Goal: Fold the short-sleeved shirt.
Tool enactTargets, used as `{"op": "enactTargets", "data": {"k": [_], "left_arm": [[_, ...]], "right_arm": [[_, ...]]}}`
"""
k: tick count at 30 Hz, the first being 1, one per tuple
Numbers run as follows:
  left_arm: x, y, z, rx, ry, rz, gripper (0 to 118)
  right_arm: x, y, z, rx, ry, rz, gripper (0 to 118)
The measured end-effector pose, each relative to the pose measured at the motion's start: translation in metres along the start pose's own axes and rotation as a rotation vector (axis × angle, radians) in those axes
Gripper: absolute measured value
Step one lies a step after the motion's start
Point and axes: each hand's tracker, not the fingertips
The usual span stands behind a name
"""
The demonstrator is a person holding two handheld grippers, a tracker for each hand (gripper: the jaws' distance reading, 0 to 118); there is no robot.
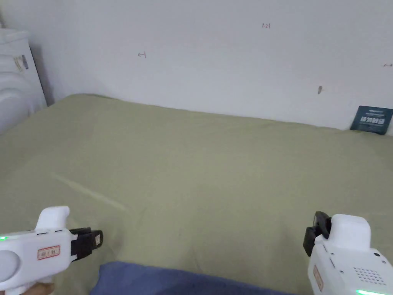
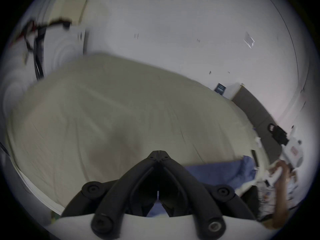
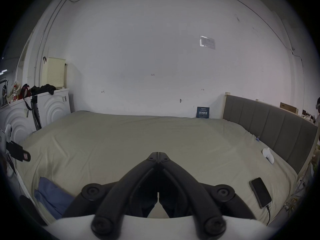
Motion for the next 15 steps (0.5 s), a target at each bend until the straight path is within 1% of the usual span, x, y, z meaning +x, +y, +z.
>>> {"op": "enactTargets", "data": {"k": [1,2,4,5,6,7,8,9,10,12,13,15], "left_arm": [[-0.014,-0.001,-0.003,-0.063,-0.052,0.041,0],[-0.026,-0.004,-0.006,-0.099,-0.071,0.054,0],[-0.044,-0.007,-0.010,-0.141,-0.058,0.067,0],[-0.051,-0.009,-0.012,-0.170,-0.085,0.088,2],[-0.059,-0.010,-0.015,-0.195,-0.115,0.119,11],[-0.067,-0.011,-0.019,-0.215,-0.144,0.160,23],[-0.074,-0.012,-0.023,-0.233,-0.174,0.194,45],[-0.079,-0.015,-0.029,-0.261,-0.214,0.238,79],[-0.084,-0.017,-0.036,-0.293,-0.227,0.266,92],[-0.093,-0.023,-0.050,-0.323,-0.318,0.319,94],[-0.078,-0.030,-0.050,-0.347,-0.351,0.347,94],[-0.077,-0.040,-0.065,-0.392,-0.388,0.385,94]], "right_arm": [[0.000,0.000,0.000,0.005,0.001,0.005,1],[0.001,0.000,0.001,0.003,-0.001,0.012,1],[0.002,-0.001,-0.001,-0.008,0.003,0.014,1],[0.003,-0.001,-0.001,-0.016,0.004,0.016,1],[0.004,-0.002,-0.002,-0.022,0.005,0.020,1],[0.005,-0.003,-0.002,-0.027,0.003,0.023,1],[0.006,-0.004,-0.002,-0.029,0.002,0.025,1],[0.007,-0.005,-0.002,-0.033,0.001,0.025,1],[0.008,-0.006,-0.002,-0.038,0.002,0.022,1],[0.010,-0.008,-0.001,-0.045,0.002,0.021,1],[0.010,-0.008,-0.001,-0.048,0.001,0.022,1],[0.013,-0.010,-0.001,-0.055,0.001,0.024,1]]}}
